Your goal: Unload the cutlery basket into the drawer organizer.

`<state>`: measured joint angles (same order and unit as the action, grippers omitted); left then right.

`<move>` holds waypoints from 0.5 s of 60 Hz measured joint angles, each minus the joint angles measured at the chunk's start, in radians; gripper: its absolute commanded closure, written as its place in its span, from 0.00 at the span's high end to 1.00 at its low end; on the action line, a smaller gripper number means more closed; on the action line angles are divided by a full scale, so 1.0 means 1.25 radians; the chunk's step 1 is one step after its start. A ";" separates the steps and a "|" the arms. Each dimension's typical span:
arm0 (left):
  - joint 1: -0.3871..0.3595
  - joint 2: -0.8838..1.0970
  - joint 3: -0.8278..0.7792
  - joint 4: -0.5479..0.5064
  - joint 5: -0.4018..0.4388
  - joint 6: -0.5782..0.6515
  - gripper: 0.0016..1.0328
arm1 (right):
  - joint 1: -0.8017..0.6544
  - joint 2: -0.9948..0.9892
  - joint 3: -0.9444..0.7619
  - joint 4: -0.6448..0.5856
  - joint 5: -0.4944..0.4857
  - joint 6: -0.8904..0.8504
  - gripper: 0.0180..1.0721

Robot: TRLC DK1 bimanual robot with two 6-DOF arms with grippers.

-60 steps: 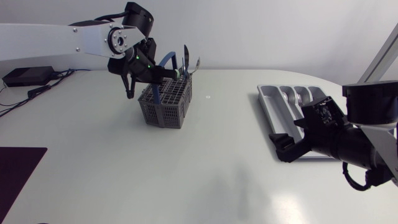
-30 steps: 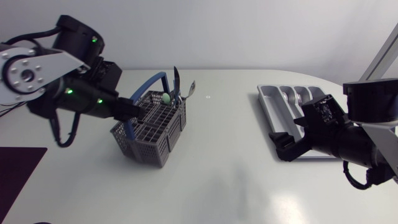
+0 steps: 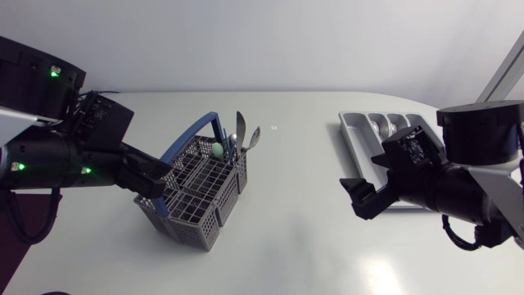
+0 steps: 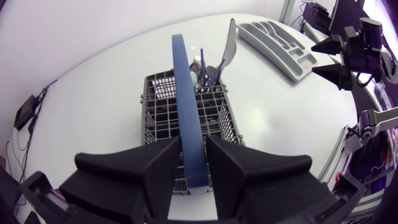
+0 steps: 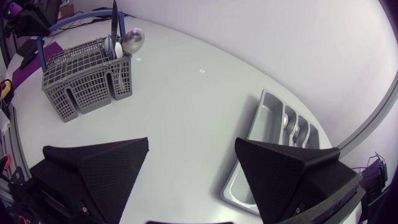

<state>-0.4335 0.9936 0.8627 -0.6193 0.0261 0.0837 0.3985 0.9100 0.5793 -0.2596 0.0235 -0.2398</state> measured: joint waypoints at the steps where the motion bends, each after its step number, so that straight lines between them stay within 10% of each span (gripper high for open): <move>1: 0.000 -0.002 0.000 -0.001 0.000 0.000 0.37 | 0.000 0.000 0.001 0.000 0.000 0.000 0.95; 14: 0.044 -0.124 0.014 -0.084 0.016 0.036 0.37 | 0.000 0.011 0.001 0.004 0.005 0.000 0.95; 30: 0.322 -0.136 0.034 -0.057 0.129 0.134 0.35 | 0.000 0.046 0.002 0.018 0.005 0.000 0.95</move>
<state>-0.0311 0.8230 0.9054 -0.6907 0.1871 0.2508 0.3988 0.9672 0.5812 -0.2375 0.0296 -0.2398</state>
